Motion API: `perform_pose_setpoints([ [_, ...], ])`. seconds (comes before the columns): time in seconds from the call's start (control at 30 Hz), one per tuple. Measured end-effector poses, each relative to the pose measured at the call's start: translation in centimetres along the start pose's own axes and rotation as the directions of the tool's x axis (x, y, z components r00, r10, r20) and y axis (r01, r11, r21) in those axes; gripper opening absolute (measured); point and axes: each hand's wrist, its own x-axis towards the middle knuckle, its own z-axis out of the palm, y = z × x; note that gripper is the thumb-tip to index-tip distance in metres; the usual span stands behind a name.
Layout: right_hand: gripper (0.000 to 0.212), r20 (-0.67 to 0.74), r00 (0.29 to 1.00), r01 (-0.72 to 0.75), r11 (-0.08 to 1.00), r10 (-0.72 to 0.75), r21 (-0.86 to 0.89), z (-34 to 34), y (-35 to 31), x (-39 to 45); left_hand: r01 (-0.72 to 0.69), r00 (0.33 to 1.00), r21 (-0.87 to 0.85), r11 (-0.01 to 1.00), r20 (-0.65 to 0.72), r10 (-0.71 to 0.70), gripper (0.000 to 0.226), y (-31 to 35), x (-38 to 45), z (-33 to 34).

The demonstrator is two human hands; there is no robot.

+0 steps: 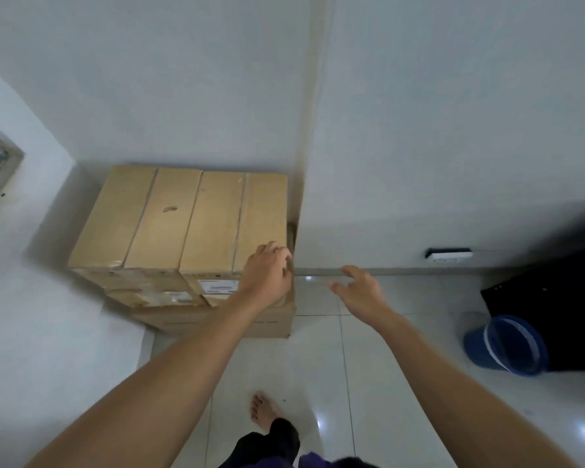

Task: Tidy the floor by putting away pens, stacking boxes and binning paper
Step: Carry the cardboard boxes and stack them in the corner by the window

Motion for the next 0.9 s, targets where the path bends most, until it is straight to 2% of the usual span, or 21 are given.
perform_pose_setpoints([
  [0.23, 0.055, -0.145, 0.987, -0.055, 0.995, 0.068, 0.087, -6.2, 8.1, -7.4, -0.138, 0.99, -0.011, 0.99, 0.022, 0.138, 0.029, 9.7, -0.8, 3.0],
  [0.37, 0.055, -0.246, 0.965, -0.059, 0.988, 0.094, 0.145, -9.6, 14.7, -14.5, -0.234, 0.971, 0.003, 0.972, 0.06, 0.233, 0.028, 17.5, -3.8, 5.9],
  [0.67, 0.055, -0.388, 0.87, -0.18, 0.929, 0.304, 0.324, -14.8, 31.6, -31.8, -0.451, 0.871, -0.008, 0.892, 0.214, 0.442, 0.035, 36.4, -16.1, 13.8],
  [0.9, 0.053, -0.402, 0.809, -0.238, 0.864, 0.429, 0.443, -17.0, 40.9, -38.2, -0.547, 0.79, -0.012, 0.837, 0.322, 0.522, 0.035, 46.2, -20.7, 19.1],
])
